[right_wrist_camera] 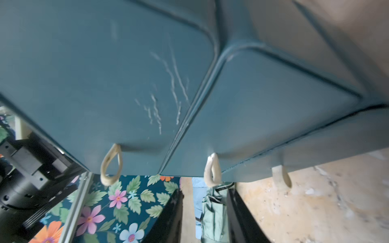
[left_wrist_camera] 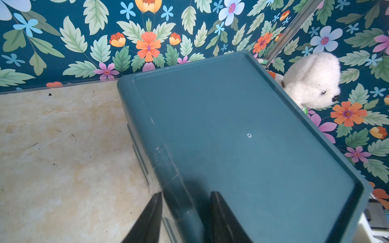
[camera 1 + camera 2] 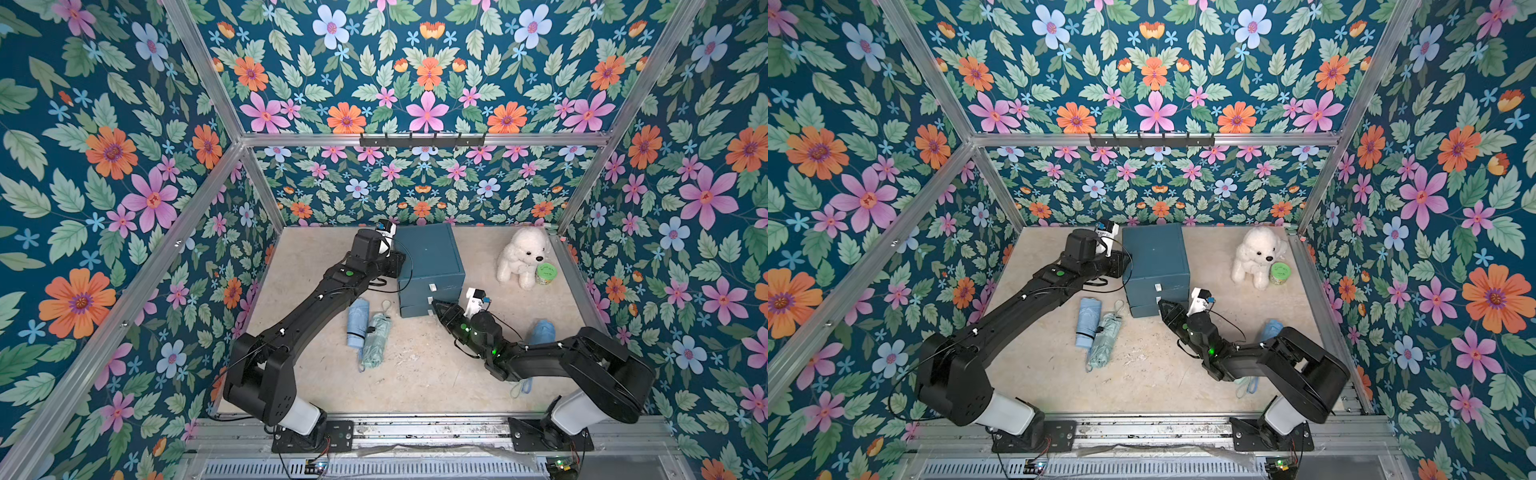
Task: Place the umbrella in the drawer by color
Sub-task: Open the drawer in the storage box.
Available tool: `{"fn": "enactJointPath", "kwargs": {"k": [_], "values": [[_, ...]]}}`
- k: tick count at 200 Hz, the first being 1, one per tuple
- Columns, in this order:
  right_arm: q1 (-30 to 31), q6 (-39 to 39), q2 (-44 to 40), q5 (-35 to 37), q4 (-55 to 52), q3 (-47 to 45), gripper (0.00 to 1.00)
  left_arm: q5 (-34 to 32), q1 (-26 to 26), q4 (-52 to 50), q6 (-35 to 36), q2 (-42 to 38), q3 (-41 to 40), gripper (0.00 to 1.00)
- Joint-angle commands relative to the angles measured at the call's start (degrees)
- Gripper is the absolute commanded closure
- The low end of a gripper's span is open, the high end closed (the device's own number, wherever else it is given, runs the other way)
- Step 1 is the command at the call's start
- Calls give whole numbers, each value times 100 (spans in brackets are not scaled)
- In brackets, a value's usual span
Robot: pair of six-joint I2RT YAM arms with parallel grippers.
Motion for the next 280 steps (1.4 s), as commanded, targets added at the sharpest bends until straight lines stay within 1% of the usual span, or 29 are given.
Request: {"fn": "enactJointPath", "kwargs": {"k": [1, 20, 54, 65, 92, 117, 139, 151, 172, 195, 212, 217, 246, 280], "values": [[-20, 359, 289, -390, 1113, 56, 61, -94, 4, -1267, 98, 8, -107, 58], [-33, 419, 627, -332, 1461, 3, 61, -108, 4, -1277, 120, -19, -118, 58], [-59, 551, 925, -257, 1382, 135, 64, -94, 4, -1285, 158, -19, -109, 58], [-81, 613, 959, -202, 1389, 116, 66, -95, 2, -1283, 159, -28, -109, 58], [-129, 614, 936, -109, 1454, 29, 66, -46, 4, -1283, 176, -54, -118, 58], [-178, 517, 898, -144, 1315, 63, 72, -51, 4, -1292, 195, -54, -124, 58], [-187, 450, 880, -192, 1244, 103, 79, -37, 4, -1301, 206, -63, -125, 58], [-191, 387, 864, -255, 1146, 149, 85, -46, 4, -1308, 203, -62, -135, 58], [-189, 281, 782, -300, 1000, 151, 100, -66, 4, -1300, 203, -54, -136, 58], [-123, 138, 574, -305, 768, 93, 100, -73, 4, -1309, 161, -1, -118, 56], [15, 11, 397, -195, 328, 63, 100, -62, 3, -1344, 45, 72, -75, 55], [74, -30, 158, -123, 161, 60, 100, -54, 4, -1345, 17, 93, -74, 54], [521, -268, -268, 433, -754, 25, 100, -33, 4, -1318, -184, 176, -91, 54], [883, -78, -669, 853, -942, -435, 100, 7, 4, -1285, -366, 230, -100, 54]]}}
